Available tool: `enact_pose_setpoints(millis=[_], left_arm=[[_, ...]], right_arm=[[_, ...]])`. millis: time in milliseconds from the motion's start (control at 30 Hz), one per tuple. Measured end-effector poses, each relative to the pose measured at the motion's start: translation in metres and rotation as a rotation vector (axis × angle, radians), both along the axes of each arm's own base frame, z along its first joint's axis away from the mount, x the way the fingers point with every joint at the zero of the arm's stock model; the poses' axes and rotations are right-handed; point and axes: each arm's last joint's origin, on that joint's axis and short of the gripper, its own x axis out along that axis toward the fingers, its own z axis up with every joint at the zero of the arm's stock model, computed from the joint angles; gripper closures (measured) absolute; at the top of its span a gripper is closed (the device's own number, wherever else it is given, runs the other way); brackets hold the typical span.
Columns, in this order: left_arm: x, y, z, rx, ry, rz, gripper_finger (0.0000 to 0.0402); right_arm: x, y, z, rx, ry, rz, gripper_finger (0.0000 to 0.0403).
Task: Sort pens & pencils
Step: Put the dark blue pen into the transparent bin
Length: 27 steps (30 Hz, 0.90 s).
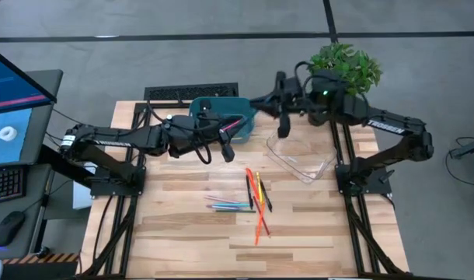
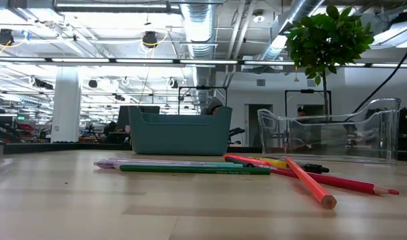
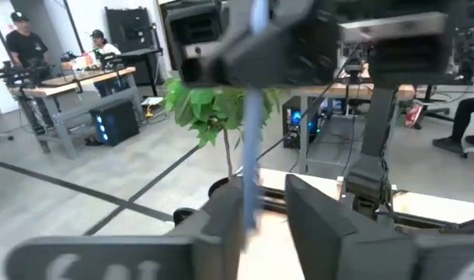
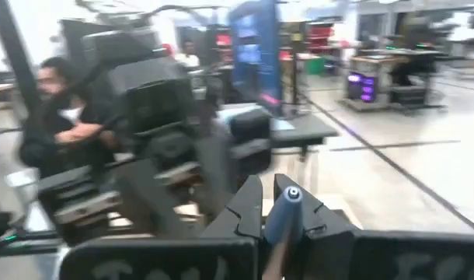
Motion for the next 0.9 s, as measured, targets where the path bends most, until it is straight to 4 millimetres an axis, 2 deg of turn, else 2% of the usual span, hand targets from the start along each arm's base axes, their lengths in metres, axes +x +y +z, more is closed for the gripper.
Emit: enact_pose_setpoints(millis=[133,200,300,433,567,733,900], left_arm=[[0.000,0.000,-0.002,0.000,0.019,0.003,0.0258],[-0.001,0.000,-0.005,-0.003,0.053,0.014,0.0242],[-0.003,0.001,-0.010,-0.042,0.093,0.051,0.0229],[-0.006,0.001,-0.019,-0.098,0.152,0.064,0.0227],[-0.007,0.001,-0.025,-0.148,0.193,0.067,0.0227],[-0.011,-0.001,-0.027,-0.192,0.212,0.066,0.0227],[-0.011,-0.003,-0.028,-0.203,0.220,0.065,0.0226]], right_arm=[[-0.023,-0.013,0.000,0.028,0.085,-0.080,0.0374],[-0.040,-0.020,-0.007,0.068,0.196,-0.137,0.0374],[-0.060,-0.029,-0.026,0.150,0.429,-0.250,0.0374],[-0.069,-0.032,-0.060,0.241,0.756,-0.326,0.0374],[-0.063,-0.030,-0.108,0.322,1.018,-0.300,0.0374],[-0.057,-0.027,-0.165,0.388,1.203,-0.285,0.0374],[-0.056,-0.031,-0.212,0.441,1.296,-0.304,0.0374]])
